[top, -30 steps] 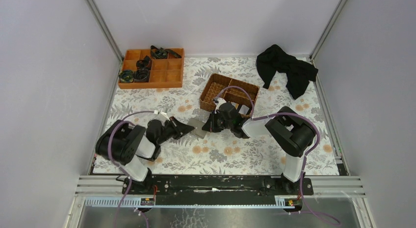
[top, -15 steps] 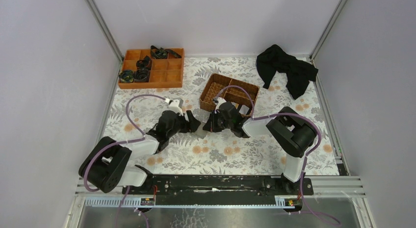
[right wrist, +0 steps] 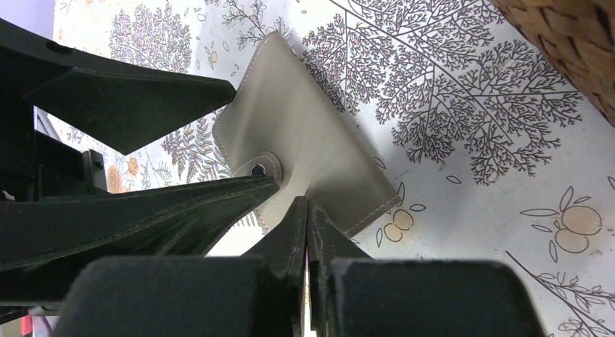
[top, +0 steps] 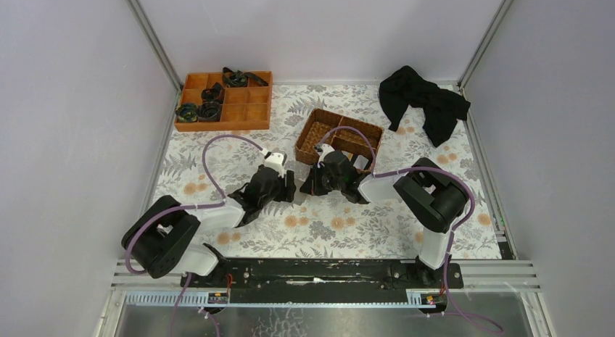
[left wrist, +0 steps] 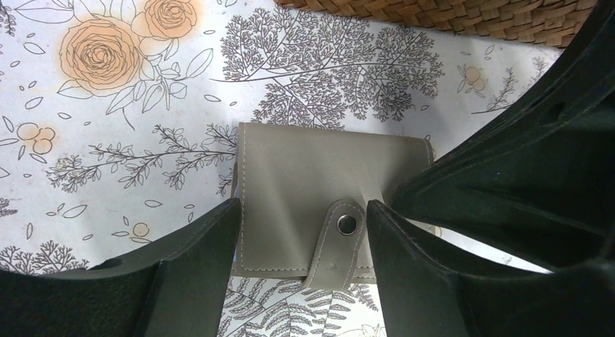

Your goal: Take the credit cards out of the card holder

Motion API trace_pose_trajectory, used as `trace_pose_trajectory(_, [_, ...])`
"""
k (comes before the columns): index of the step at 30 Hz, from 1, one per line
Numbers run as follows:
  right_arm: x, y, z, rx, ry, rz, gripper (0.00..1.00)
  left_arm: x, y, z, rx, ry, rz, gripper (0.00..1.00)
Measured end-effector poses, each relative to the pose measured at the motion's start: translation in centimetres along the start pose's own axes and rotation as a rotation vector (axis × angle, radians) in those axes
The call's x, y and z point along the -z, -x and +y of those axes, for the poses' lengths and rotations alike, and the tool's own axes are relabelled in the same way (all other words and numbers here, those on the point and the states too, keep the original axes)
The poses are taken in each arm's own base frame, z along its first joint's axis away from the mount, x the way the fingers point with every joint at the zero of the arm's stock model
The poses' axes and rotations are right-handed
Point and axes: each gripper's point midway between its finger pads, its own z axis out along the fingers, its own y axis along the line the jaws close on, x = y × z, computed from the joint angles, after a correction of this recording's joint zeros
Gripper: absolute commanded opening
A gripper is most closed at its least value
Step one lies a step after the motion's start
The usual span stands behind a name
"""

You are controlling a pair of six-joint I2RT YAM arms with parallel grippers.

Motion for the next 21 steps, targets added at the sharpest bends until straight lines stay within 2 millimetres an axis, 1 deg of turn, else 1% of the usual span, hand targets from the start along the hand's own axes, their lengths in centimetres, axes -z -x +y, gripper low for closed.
trace_pose_trajectory(9, [0.01,0.01,-0.02,0.0,0.001,-0.002,0.0,-0.36,-0.42,0.04,-0.069,0.053,0.014,0.65])
trace_pose_trajectory(14, [0.04,0.0,-0.06,-0.001,0.004,-0.002,0.0,-0.62,-0.36,-0.08,-0.107,0.079,0.024,0.65])
trace_pose_trajectory(19, [0.06,0.0,-0.1,-0.002,0.004,-0.002,0.0,-0.46,-0.44,-0.3,-0.135,0.096,0.033,0.65])
trace_pose_trajectory(21, [0.07,-0.01,-0.1,-0.002,0.005,-0.002,0.0,-0.42,-0.44,-0.34,-0.141,0.101,0.036,0.67])
